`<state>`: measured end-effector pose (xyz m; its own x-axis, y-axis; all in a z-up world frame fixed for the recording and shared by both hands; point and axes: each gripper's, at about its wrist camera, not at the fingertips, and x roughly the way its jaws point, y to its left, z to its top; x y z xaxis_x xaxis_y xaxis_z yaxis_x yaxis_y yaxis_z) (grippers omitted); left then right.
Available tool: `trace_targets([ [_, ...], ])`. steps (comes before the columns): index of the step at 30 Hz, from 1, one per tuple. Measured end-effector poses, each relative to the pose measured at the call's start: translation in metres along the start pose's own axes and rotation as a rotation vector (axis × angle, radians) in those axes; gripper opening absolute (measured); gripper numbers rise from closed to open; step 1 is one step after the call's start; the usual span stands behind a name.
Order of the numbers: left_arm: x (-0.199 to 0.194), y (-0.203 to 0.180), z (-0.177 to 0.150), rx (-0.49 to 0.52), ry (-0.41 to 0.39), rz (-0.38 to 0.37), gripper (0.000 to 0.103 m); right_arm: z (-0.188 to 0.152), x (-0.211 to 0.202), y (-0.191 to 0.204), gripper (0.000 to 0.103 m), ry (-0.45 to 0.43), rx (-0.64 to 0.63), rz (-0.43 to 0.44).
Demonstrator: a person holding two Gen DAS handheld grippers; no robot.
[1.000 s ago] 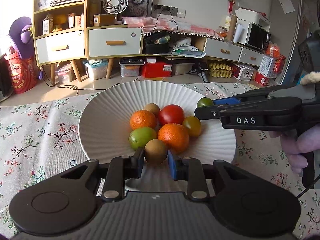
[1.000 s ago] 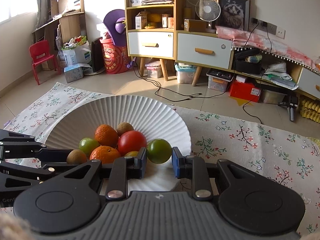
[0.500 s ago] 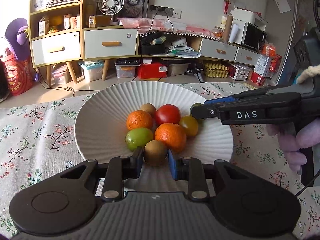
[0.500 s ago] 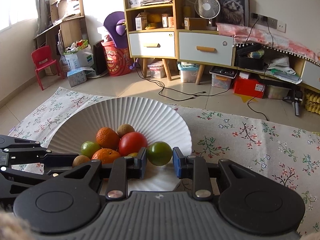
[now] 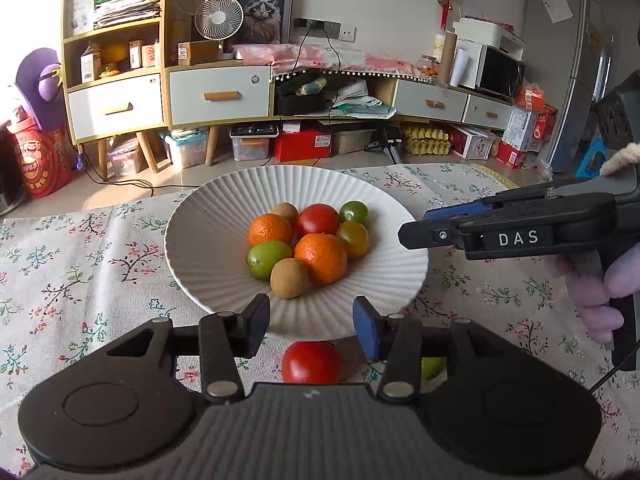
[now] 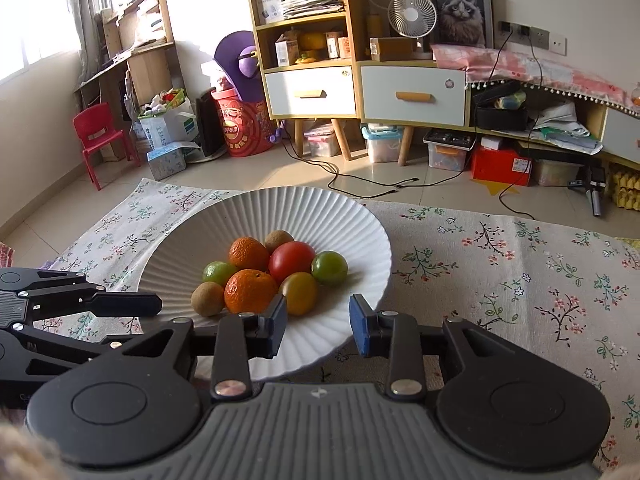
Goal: Organize fruits
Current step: 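Open both grippers to release the kiwi and green tomato into the bowl, then withdraw both grippers from the bowl toward the remaining fruit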
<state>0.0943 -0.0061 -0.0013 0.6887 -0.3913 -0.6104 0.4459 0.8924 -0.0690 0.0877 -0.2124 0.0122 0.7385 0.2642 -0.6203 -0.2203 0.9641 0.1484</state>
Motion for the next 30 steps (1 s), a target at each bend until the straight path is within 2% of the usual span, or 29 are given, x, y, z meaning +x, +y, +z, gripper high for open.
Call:
trace_targets([
  [8,-0.022,-0.008,-0.011,-0.02,0.029,0.032,0.044,-0.013,-0.025,0.008,0.044,0.003,0.024,-0.004],
  [16,-0.048,-0.019,-0.026,-0.034,0.056,0.083,0.055,-0.027,-0.047,0.017,0.054,0.008,0.059,-0.043],
  [20,-0.057,-0.023,-0.033,-0.052,0.056,0.104,0.065,-0.035,-0.057,0.023,0.065,0.019,0.071,-0.055],
  [23,-0.062,-0.024,-0.038,-0.077,0.053,0.132,0.078,-0.039,-0.061,0.027,0.071,0.031,0.071,-0.069],
  [25,-0.064,-0.024,-0.042,-0.088,0.054,0.143,0.08,-0.043,-0.064,0.028,0.076,0.026,0.069,-0.065],
  [28,-0.067,-0.023,-0.05,-0.113,0.041,0.158,0.089,-0.048,-0.066,0.03,0.083,0.019,0.065,-0.072],
  [30,-0.066,-0.024,-0.054,-0.123,0.042,0.179,0.095,-0.055,-0.066,0.032,0.092,0.012,0.063,-0.074],
])
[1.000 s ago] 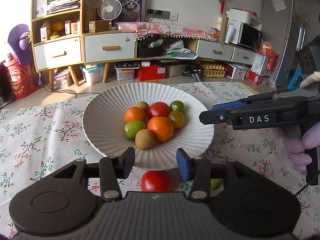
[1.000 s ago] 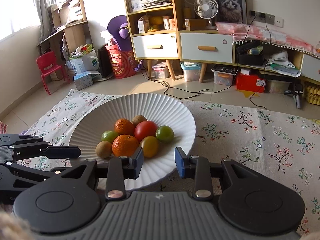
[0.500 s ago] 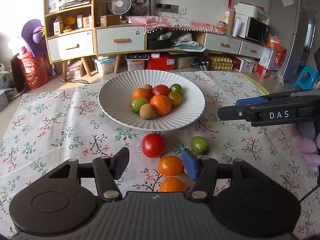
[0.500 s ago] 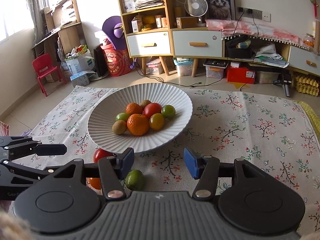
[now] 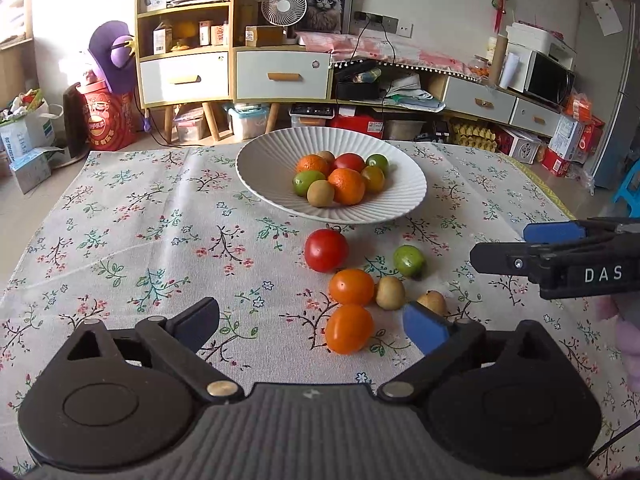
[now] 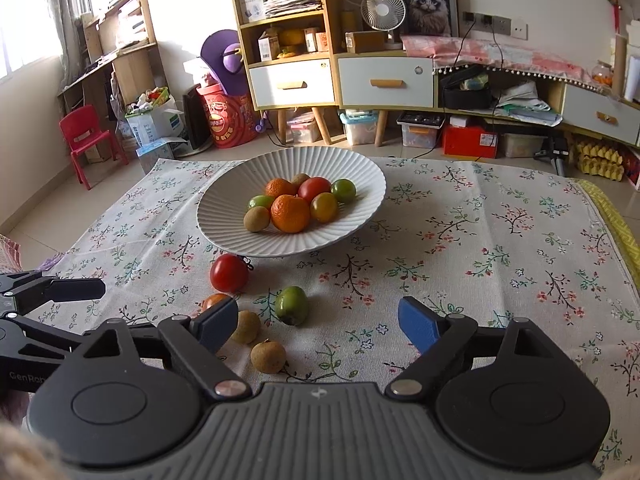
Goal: Organize fruits
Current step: 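Withdraw both grippers from the bowl toward the remaining fruit, then close the left gripper on an orange tomato while the right grasps a brown kiwi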
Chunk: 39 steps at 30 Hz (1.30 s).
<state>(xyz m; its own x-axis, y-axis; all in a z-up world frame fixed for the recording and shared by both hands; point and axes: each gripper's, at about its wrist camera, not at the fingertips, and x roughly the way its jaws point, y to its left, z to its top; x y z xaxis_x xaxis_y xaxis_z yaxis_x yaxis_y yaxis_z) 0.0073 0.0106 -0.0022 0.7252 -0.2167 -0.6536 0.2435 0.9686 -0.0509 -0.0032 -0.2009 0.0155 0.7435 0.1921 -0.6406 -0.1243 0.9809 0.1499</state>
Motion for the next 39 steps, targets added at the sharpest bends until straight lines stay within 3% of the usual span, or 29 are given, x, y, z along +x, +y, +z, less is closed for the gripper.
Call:
trace_targets([
  [3,0.004,-0.003,-0.01,0.017,0.025,0.033,0.095,-0.011,0.001,0.003,0.099,-0.016,-0.016,-0.004],
  [9,0.013,-0.006,-0.022,0.043,0.04,0.047,0.095,-0.028,0.007,0.009,0.102,-0.013,-0.06,-0.039],
  [15,0.027,-0.011,-0.03,0.067,0.046,0.064,0.095,-0.039,0.014,0.017,0.102,0.023,-0.1,-0.056],
  [28,0.04,-0.011,-0.03,0.038,0.001,0.029,0.095,-0.051,0.026,0.011,0.103,0.081,-0.098,-0.076],
  [31,0.04,-0.011,-0.026,0.031,0.002,0.015,0.088,-0.052,0.026,0.012,0.103,0.077,-0.111,-0.08],
  [39,0.038,-0.014,-0.019,0.016,-0.007,-0.058,0.052,-0.047,0.029,0.014,0.103,0.066,-0.11,-0.069],
])
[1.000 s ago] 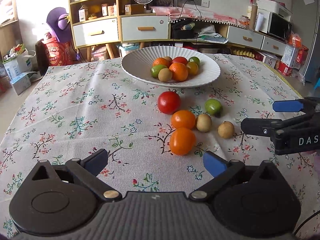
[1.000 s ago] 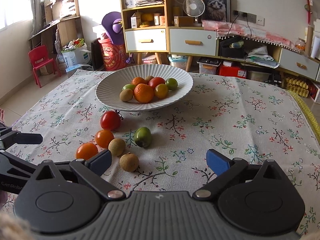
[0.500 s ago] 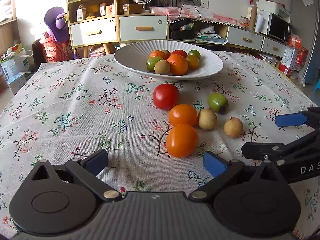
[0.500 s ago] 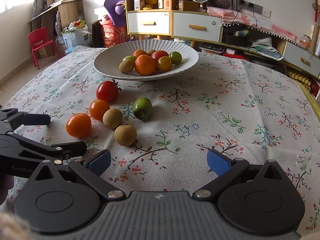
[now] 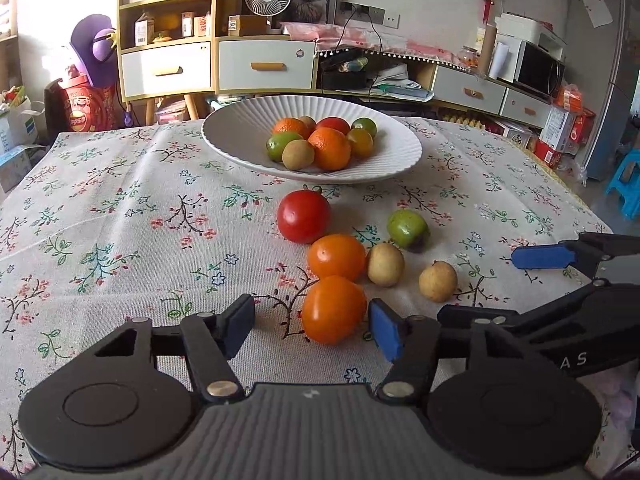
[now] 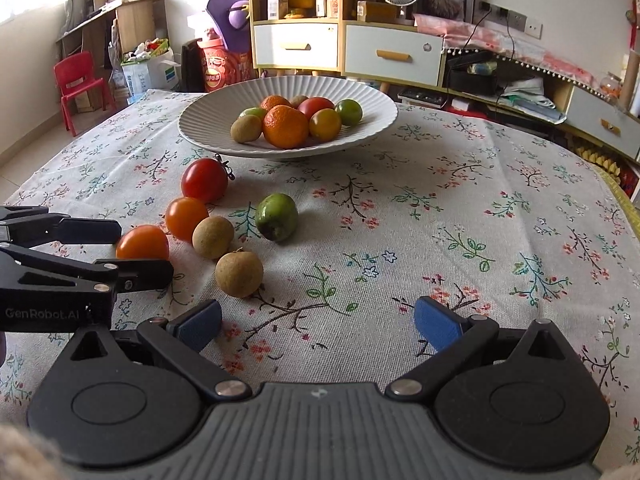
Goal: Organize fruits
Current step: 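Close the left gripper on an orange tomato while the right grasps a brown kiwi, then carry the orange tomato in the left gripper to the bowl while the right carries the kiwi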
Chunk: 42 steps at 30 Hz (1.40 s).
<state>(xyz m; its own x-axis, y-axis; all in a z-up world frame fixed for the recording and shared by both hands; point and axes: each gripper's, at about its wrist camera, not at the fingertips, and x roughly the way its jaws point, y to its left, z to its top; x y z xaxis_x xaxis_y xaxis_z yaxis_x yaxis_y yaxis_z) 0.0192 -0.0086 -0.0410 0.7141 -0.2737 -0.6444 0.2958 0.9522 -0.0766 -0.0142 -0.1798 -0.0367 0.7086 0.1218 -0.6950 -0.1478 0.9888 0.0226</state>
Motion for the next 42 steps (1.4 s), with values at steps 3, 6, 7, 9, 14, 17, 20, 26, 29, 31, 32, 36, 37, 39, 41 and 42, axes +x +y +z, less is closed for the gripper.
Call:
trace_targets([
  [3,0.0,0.001,0.002,-0.014,0.002,-0.03,0.038,0.001,0.001,0.0,0.103,-0.003,-0.001,0.003],
  [6,0.0,-0.001,0.003,-0.018,0.004,-0.049,0.027,0.001,0.001,0.002,0.102,-0.005,-0.01,0.006],
  [7,0.0,-0.001,0.003,-0.017,0.006,-0.057,0.024,0.001,0.0,0.002,0.102,-0.005,-0.013,0.011],
  [9,0.0,-0.002,0.004,-0.014,0.01,-0.056,0.024,0.002,0.0,0.004,0.1,-0.006,-0.02,0.019],
  [14,-0.002,-0.001,0.007,-0.014,0.023,-0.049,0.023,0.004,-0.001,0.008,0.092,-0.012,-0.039,0.036],
  [17,-0.006,0.0,0.009,-0.016,0.023,-0.05,0.023,0.006,-0.002,0.011,0.085,-0.015,-0.055,0.041],
  [20,-0.008,0.002,0.01,-0.021,0.028,-0.046,0.023,0.01,-0.002,0.018,0.075,-0.01,-0.077,0.046],
  [26,-0.01,0.006,0.008,-0.032,0.037,-0.033,0.023,0.013,-0.003,0.029,0.058,-0.001,-0.109,0.077],
  [29,-0.011,0.008,0.007,-0.032,0.036,-0.03,0.023,0.014,-0.004,0.034,0.048,-0.005,-0.137,0.079],
  [31,-0.012,0.008,0.007,-0.031,0.036,-0.03,0.023,0.015,-0.004,0.036,0.042,-0.004,-0.142,0.086],
  [32,-0.013,0.008,0.008,-0.031,0.034,-0.031,0.023,0.015,-0.004,0.036,0.039,-0.003,-0.141,0.09],
  [36,-0.014,0.006,0.009,-0.025,0.031,-0.035,0.023,0.017,-0.003,0.037,0.032,-0.003,-0.131,0.094],
  [37,-0.014,0.006,0.009,-0.024,0.03,-0.036,0.023,0.018,-0.003,0.036,0.032,-0.003,-0.127,0.097],
  [39,-0.014,0.007,0.009,-0.025,0.029,-0.038,0.023,0.018,-0.002,0.036,0.029,-0.002,-0.119,0.098],
  [41,-0.015,0.008,0.01,-0.026,0.027,-0.039,0.023,0.018,-0.002,0.036,0.025,-0.005,-0.113,0.098],
  [42,-0.015,0.008,0.01,-0.028,0.026,-0.04,0.023,0.019,-0.002,0.035,0.023,-0.006,-0.11,0.098],
])
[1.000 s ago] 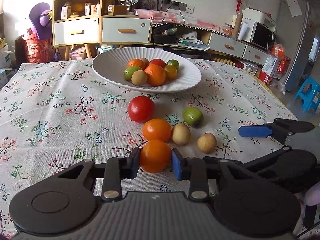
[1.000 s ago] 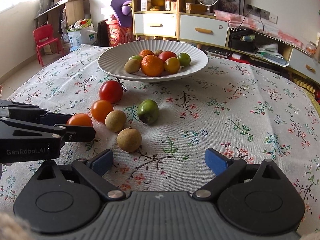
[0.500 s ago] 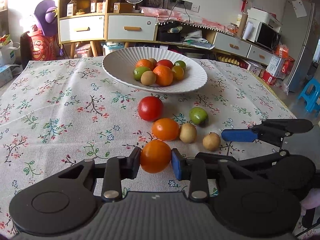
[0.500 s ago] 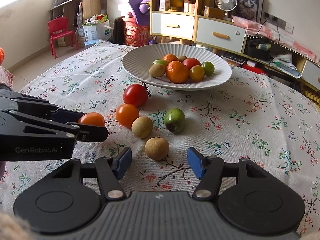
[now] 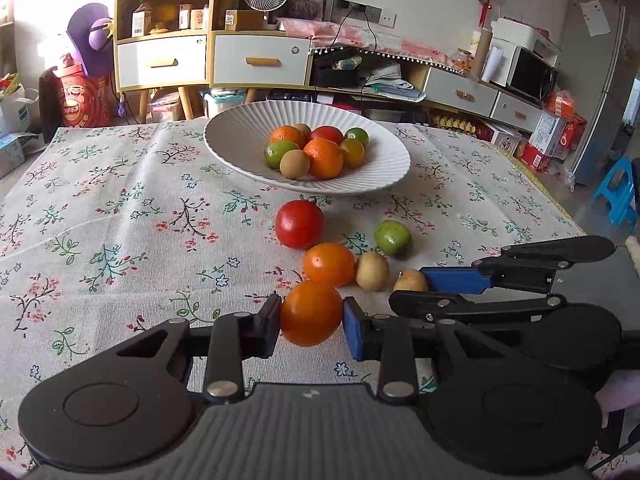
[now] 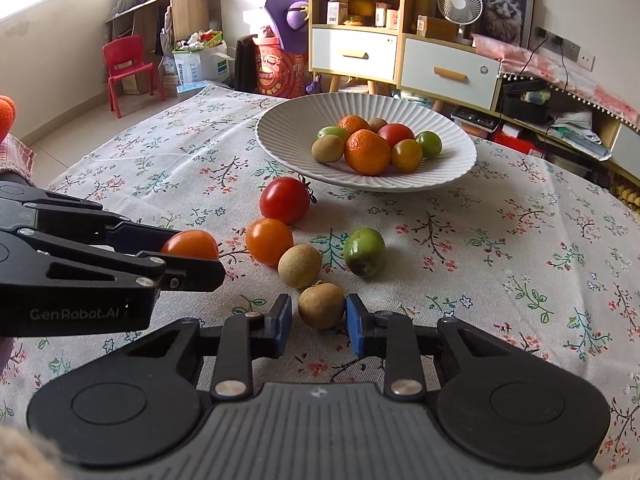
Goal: Organize fruits
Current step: 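Carry the orange tomato in the left gripper to the bowl while the right carries the kiwi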
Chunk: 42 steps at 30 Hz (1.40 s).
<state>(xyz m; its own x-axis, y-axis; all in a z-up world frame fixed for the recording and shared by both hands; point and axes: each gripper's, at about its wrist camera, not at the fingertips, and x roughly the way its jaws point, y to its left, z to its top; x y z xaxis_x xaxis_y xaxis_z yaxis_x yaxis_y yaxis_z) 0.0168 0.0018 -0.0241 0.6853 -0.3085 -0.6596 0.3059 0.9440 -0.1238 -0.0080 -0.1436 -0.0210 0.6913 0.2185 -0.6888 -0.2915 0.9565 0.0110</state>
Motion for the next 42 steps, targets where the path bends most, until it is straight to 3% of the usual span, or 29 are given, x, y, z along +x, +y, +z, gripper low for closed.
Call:
trace_targets([
  [9,-0.008,0.001,0.008,-0.012,-0.026,-0.02,0.023,0.004,-0.009,-0.005,0.023,-0.014,0.031,0.029],
  [23,-0.013,-0.002,0.03,0.022,-0.087,-0.019,0.023,0.033,-0.025,-0.029,0.023,-0.123,0.105,0.004],
  [28,0.004,0.014,0.05,0.034,-0.089,0.017,0.023,0.042,-0.016,-0.043,0.023,-0.145,0.104,-0.005],
  [35,0.037,0.037,0.084,0.008,-0.099,-0.006,0.023,0.059,0.005,-0.062,0.023,-0.146,0.089,-0.014],
  [42,0.071,0.046,0.106,0.053,-0.085,-0.014,0.023,0.087,0.036,-0.077,0.023,-0.155,0.091,-0.024],
])
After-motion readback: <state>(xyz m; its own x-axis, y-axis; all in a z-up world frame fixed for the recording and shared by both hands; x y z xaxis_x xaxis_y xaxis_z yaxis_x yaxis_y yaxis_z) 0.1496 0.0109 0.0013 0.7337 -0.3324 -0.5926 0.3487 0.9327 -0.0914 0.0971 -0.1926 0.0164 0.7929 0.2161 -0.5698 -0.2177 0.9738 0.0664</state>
